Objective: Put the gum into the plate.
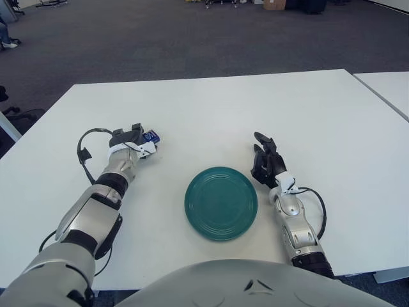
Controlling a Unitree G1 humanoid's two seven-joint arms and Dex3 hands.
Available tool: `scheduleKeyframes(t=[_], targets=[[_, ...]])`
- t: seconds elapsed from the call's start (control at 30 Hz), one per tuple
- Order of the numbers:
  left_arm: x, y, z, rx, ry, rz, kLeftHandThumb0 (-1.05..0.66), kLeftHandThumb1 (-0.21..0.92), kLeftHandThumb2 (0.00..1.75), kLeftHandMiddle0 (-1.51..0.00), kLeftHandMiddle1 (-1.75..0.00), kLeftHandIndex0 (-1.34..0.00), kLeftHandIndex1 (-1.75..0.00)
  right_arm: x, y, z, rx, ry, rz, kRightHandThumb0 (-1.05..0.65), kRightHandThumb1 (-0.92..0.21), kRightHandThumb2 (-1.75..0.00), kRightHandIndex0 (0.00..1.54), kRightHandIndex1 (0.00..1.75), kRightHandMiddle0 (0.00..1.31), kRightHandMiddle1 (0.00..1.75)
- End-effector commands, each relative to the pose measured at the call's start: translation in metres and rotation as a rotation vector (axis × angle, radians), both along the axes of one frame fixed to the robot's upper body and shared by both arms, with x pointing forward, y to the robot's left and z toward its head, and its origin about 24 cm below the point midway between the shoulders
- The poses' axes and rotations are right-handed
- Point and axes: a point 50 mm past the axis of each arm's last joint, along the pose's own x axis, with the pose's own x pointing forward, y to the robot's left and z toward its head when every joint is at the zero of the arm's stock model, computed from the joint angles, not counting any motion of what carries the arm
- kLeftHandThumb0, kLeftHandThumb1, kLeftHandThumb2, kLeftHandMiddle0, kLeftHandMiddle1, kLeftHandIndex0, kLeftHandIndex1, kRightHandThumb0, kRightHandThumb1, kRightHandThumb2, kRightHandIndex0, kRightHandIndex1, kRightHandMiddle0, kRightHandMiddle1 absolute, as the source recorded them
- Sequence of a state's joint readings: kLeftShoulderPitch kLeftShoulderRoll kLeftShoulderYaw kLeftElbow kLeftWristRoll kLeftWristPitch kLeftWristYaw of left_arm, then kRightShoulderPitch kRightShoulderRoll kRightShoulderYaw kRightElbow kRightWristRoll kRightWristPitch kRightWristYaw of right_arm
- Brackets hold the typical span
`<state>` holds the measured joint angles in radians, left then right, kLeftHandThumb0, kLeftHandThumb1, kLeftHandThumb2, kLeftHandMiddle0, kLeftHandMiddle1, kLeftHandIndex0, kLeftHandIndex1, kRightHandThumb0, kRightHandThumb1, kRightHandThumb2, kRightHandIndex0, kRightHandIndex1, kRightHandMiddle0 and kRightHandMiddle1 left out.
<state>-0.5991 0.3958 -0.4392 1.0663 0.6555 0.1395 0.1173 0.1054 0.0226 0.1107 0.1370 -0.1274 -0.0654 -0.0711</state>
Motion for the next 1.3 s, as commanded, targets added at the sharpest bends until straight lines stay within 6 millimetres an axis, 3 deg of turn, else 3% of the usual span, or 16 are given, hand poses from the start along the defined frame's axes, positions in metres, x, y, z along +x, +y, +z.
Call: scheduleKeyframes(t=[0.0, 0.1, 0.27, 0.37, 0.5, 0.7, 0.8, 1.03, 1.27], targets=[[-0.021, -0.011, -0.030, -0.069, 0.175, -0.038, -1.03, 0.92, 0.61, -0.65, -1.75, -0.21, -0.99, -0.019, -0.011, -0.031, -0.014, 0.195, -0.033, -0.78, -0.92, -1.03, 0.29, 0.01, 0.00, 0.56], [-0.021, -0.015, -0.031, -0.085, 0.178, -0.057, -1.02, 0.92, 0.59, -0.71, -1.75, -0.27, -1.10, -0.019, -0.011, -0.031, -0.011, 0.192, -0.028, -0.79, -0.92, -1.04, 0.30, 0.02, 0.00, 0.56], [-0.020, -0.020, -0.029, -0.135, 0.185, -0.104, -0.81, 0.92, 0.37, -0.79, -1.75, -0.36, -1.62, -0.018, -0.012, -0.032, -0.004, 0.197, -0.013, -0.79, -0.92, -1.04, 0.31, 0.02, 0.00, 0.58], [-0.021, -0.023, -0.028, -0.148, 0.199, -0.147, -0.56, 0.63, 0.83, -0.83, -1.75, -0.45, -1.68, -0.017, -0.011, -0.032, 0.000, 0.197, -0.008, -0.79, -0.92, -1.04, 0.31, 0.02, 0.00, 0.57], [-0.022, -0.028, -0.027, -0.161, 0.220, -0.220, -0.47, 0.47, 1.10, -0.87, -1.75, -0.51, -1.73, -0.017, -0.010, -0.030, 0.007, 0.182, -0.002, -0.80, -0.92, -1.05, 0.30, 0.01, 0.00, 0.57], [-0.022, -0.036, -0.031, -0.212, 0.211, -0.258, -0.47, 0.35, 1.27, -0.99, -1.75, -0.59, -1.74, -0.016, -0.009, -0.028, 0.003, 0.175, 0.007, -0.79, -0.92, -1.05, 0.28, 0.00, 0.00, 0.56], [-0.021, -0.039, -0.029, -0.225, 0.200, -0.282, -0.48, 0.31, 1.32, -1.06, -1.75, -0.62, -1.75, -0.015, -0.008, -0.028, 0.000, 0.171, 0.008, -0.78, -0.92, -1.06, 0.28, 0.00, 0.00, 0.55], [-0.015, -0.068, -0.010, -0.197, 0.115, -0.391, -0.50, 0.24, 1.41, -1.13, -1.75, -0.67, -1.75, -0.014, -0.004, -0.025, -0.005, 0.151, 0.004, -0.77, -0.92, -1.06, 0.27, 0.00, 0.00, 0.55], [-0.025, -0.069, 0.001, -0.155, 0.047, -0.448, -0.51, 0.20, 1.45, -1.12, -1.75, -0.70, -1.75, -0.014, -0.002, -0.026, -0.005, 0.163, -0.001, -0.77, -0.92, -1.07, 0.29, 0.01, 0.00, 0.57]])
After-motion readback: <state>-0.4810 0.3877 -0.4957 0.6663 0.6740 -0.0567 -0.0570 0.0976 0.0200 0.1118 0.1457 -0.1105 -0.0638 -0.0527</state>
